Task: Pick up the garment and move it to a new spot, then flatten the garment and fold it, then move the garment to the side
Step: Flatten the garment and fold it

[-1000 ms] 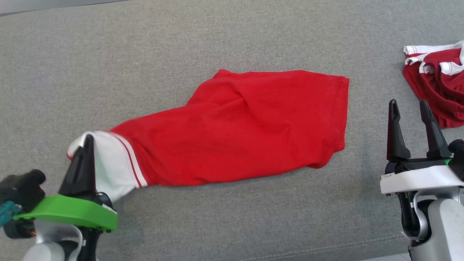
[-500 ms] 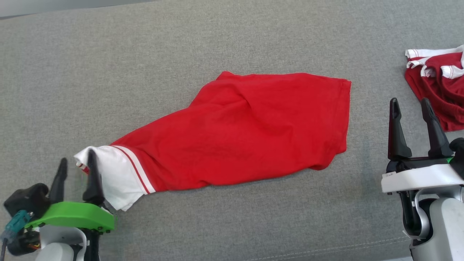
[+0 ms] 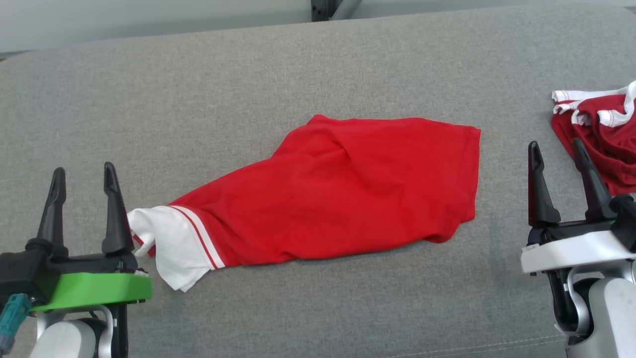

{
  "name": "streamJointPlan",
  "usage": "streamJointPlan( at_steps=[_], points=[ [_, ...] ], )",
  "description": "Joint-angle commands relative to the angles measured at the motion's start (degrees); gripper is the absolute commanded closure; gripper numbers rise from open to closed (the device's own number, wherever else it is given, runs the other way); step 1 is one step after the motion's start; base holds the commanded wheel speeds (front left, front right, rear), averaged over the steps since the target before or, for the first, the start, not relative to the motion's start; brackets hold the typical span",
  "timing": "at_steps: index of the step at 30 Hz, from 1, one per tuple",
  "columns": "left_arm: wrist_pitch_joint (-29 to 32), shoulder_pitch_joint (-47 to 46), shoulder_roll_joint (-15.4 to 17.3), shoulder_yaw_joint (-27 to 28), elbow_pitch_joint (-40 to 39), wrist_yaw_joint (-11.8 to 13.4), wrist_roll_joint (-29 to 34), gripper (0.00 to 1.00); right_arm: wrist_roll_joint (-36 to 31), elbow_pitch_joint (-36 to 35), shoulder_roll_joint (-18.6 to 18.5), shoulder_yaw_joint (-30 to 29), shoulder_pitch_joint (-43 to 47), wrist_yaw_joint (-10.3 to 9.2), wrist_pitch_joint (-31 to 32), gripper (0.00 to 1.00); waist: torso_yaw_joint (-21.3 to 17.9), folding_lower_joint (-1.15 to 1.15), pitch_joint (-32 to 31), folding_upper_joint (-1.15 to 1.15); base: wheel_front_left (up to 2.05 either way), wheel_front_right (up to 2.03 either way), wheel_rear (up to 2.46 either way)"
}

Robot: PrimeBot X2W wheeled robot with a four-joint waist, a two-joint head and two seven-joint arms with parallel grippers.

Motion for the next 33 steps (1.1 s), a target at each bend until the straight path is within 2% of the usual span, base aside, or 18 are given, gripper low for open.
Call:
streamJointPlan(
  at_steps=[1, 8, 17, 24, 33],
  points=[
    [-0.2, 0.0, 0.6, -0.3, -0.7, -0.4, 1.0, 0.0, -0.5, -0.3, -0.3, 0.2, 1.1, -0.02, 0.3, 0.0, 0.0, 0.0, -1.2, 0.0, 0.0, 0.0, 0.0],
    [0.9, 1.3, 0.9, -2.1, -2.8, -0.5, 1.6, 0.0, -0.5, -1.2, -0.1, 1.2, 2.8, -0.02, 1.2, 0.0, 0.1, 0.0, -2.5, 0.0, 0.0, 0.0, 0.0],
    [0.7, 0.7, 0.4, -2.9, -1.9, -0.9, 1.0, 0.0, 0.2, -1.2, -0.5, 1.4, 3.1, -0.02, 2.0, 0.0, 0.9, 0.0, -2.3, 0.0, 0.0, 0.0, 0.0],
    [0.6, -0.4, 0.0, -3.4, -1.4, -1.0, 1.0, 0.0, 0.9, 2.1, -1.2, 3.2, 5.9, -0.01, 4.6, 0.0, 2.1, 0.0, -1.7, 0.0, 0.0, 0.0, 0.0],
    [0.1, -1.4, -0.8, -3.2, -0.6, -0.9, 1.0, 0.0, 1.7, 9.9, -1.0, 8.7, 9.0, -0.02, 5.6, 0.0, 2.9, 0.0, -0.2, 0.0, 0.0, 0.0, 0.0]
  ],
)
